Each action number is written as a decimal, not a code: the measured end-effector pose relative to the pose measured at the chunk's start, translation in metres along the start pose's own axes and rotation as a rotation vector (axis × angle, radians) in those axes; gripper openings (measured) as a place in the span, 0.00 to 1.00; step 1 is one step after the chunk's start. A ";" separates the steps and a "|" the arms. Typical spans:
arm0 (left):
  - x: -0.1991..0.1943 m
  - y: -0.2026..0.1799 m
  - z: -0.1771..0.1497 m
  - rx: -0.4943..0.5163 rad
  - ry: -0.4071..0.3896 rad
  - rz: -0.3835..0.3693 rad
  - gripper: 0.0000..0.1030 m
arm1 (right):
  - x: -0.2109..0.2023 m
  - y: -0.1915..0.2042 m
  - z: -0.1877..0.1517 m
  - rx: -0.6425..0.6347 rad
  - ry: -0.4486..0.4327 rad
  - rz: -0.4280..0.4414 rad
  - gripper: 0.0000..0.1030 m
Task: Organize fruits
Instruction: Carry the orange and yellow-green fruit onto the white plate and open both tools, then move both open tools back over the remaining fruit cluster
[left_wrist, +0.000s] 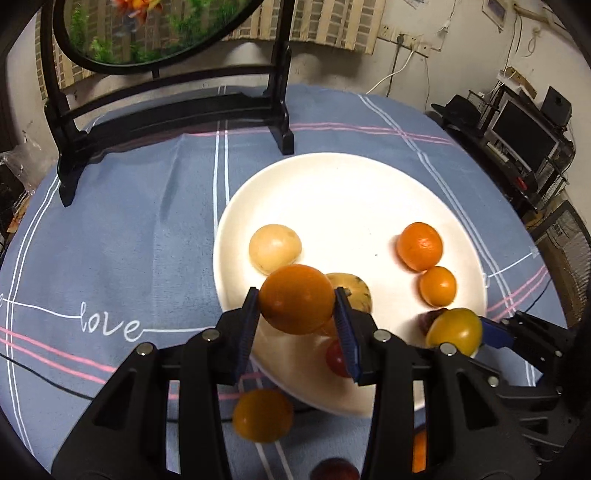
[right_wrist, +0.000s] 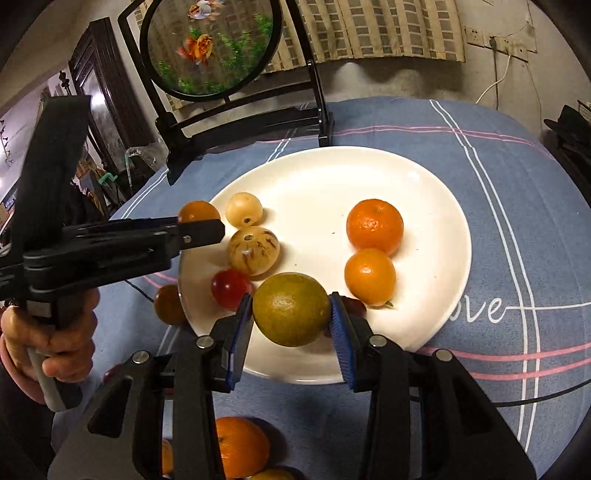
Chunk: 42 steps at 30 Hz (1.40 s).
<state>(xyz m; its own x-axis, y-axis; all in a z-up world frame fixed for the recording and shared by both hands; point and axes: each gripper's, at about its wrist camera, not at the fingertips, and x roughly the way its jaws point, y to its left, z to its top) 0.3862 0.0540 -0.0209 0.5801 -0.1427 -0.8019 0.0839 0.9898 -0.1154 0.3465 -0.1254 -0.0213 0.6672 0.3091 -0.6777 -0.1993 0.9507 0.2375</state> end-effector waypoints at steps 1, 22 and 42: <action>0.003 0.000 0.000 0.000 0.005 0.006 0.40 | 0.001 0.001 0.001 0.000 0.000 0.001 0.40; -0.114 -0.011 -0.089 -0.013 -0.251 0.096 0.98 | -0.079 0.001 -0.023 -0.094 -0.135 -0.012 0.66; -0.128 -0.017 -0.162 -0.014 -0.275 0.091 0.98 | -0.124 0.014 -0.105 -0.199 -0.053 0.102 0.58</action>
<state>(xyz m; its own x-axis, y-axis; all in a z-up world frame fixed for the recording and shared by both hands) 0.1788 0.0552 -0.0111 0.7829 -0.0463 -0.6204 0.0113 0.9981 -0.0603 0.1862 -0.1476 -0.0069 0.6725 0.4069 -0.6182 -0.4014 0.9023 0.1572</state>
